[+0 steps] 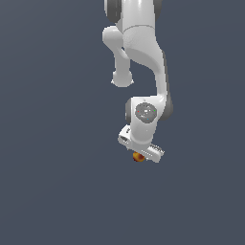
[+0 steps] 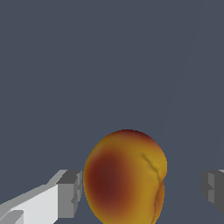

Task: Pick up the object and move it to a goal position.

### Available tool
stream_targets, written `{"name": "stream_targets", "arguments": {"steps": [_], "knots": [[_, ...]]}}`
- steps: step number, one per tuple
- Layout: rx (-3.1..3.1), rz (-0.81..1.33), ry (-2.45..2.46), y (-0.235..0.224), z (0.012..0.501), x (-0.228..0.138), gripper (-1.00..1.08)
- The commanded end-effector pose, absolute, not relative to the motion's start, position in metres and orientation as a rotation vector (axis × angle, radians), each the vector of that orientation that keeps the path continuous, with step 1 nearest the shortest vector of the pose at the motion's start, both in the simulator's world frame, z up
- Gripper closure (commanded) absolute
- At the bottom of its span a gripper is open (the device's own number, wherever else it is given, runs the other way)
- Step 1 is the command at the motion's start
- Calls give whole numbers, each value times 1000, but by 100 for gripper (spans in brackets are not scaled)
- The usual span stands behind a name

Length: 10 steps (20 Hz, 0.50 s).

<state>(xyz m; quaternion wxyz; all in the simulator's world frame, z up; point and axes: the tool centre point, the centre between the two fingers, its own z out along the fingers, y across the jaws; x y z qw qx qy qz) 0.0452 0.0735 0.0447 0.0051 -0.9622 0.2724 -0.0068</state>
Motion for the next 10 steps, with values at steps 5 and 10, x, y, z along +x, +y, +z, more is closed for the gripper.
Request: {"name": "stream_targets", "arguments": {"steps": [5, 10], "knots": [[-3019, 0, 869, 66, 35, 41, 108], [-3019, 0, 869, 66, 35, 41, 108]]}}
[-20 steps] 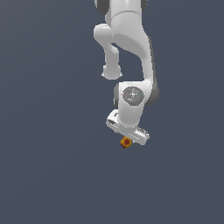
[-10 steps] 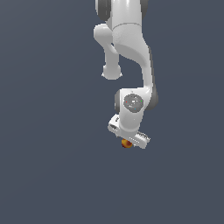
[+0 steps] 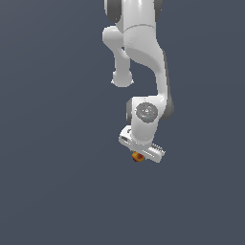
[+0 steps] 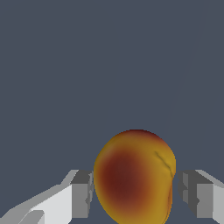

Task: Pick up the object and move it to a goal position.

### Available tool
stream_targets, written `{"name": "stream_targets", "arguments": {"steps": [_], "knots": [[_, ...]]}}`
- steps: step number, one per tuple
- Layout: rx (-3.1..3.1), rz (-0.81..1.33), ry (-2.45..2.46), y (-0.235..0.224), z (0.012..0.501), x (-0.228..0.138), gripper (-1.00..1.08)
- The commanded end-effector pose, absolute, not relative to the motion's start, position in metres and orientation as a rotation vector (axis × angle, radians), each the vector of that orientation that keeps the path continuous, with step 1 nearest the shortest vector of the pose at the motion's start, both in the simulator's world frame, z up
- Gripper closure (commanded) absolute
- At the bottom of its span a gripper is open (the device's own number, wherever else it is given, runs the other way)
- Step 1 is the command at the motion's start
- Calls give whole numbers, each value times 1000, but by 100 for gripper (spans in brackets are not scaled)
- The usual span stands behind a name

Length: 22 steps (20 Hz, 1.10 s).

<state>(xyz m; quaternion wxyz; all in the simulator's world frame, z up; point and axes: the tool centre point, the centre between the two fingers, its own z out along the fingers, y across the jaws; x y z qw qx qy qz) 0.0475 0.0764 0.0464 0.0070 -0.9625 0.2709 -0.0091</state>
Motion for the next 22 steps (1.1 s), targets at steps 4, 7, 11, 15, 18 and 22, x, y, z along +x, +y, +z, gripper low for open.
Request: {"name": "stream_targets", "arguments": {"steps": [4, 7, 11, 15, 18, 22], "knots": [[-3019, 0, 867, 66, 36, 41, 108], [-3019, 0, 867, 63, 42, 40, 108], [-3019, 0, 867, 54, 56, 38, 108], [-3018, 0, 868, 39, 81, 36, 108], [-3018, 0, 868, 24, 105, 33, 108], [-3018, 1, 868, 0, 146, 29, 108]]}}
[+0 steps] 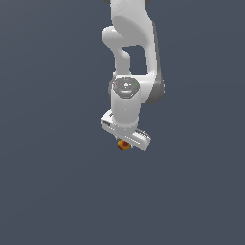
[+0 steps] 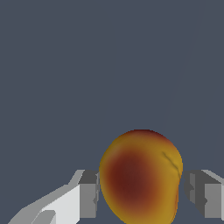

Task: Pick up the object and move it to a goal position.

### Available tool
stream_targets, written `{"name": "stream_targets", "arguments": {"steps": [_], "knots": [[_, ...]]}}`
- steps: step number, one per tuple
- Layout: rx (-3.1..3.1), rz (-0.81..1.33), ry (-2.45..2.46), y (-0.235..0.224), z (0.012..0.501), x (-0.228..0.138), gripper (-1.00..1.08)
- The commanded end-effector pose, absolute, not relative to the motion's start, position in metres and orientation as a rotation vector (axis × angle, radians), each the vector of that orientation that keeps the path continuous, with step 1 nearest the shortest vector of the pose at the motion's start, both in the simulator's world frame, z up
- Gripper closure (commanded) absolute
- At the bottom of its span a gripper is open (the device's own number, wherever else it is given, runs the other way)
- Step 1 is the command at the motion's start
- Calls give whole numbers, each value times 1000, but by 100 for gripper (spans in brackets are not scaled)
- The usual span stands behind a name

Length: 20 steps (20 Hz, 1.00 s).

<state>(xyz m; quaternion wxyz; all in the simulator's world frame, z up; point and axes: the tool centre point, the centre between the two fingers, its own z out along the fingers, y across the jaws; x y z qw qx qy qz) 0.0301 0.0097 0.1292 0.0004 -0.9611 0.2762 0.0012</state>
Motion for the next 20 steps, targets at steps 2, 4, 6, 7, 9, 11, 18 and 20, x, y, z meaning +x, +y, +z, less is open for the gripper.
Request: {"name": "stream_targets", "arguments": {"steps": [2, 4, 6, 7, 9, 11, 18, 20], "knots": [[-3018, 1, 868, -13, 168, 26, 108], [-3017, 1, 869, -26, 190, 24, 108], [-3017, 1, 869, -39, 211, 22, 108], [-3017, 1, 869, -45, 222, 21, 108], [-3017, 1, 869, -58, 244, 19, 108], [-3017, 1, 869, -71, 265, 17, 108], [-3017, 1, 869, -115, 339, 11, 108], [-3017, 1, 869, -127, 359, 10, 108]]}}
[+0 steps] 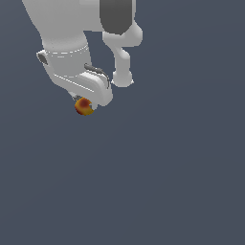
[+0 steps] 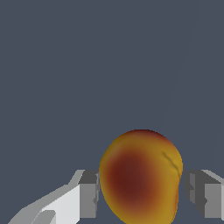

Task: Pick up the object and move it to a goal position.

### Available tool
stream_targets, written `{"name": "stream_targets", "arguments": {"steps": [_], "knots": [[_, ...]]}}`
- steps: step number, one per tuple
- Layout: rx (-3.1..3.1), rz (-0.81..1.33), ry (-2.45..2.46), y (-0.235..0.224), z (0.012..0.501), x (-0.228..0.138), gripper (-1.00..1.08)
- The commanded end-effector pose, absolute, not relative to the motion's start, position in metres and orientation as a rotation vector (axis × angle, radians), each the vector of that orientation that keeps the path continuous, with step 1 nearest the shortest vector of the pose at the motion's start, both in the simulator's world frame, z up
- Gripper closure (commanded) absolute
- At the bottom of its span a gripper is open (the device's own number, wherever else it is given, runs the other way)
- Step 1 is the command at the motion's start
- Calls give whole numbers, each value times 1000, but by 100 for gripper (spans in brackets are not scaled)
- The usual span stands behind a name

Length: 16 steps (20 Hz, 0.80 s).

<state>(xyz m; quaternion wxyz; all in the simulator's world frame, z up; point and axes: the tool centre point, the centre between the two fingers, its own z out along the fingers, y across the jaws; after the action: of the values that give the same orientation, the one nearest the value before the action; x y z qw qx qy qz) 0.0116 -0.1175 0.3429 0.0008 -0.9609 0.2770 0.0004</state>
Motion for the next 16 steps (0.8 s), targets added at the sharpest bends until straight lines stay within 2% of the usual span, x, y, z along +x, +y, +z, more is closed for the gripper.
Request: {"name": "stream_targets", "arguments": {"steps": [1, 8, 16], "knots": [[-3017, 1, 869, -133, 369, 9, 108], [-3019, 0, 869, -165, 424, 8, 108], [-3019, 0, 868, -185, 456, 8, 108]]}}
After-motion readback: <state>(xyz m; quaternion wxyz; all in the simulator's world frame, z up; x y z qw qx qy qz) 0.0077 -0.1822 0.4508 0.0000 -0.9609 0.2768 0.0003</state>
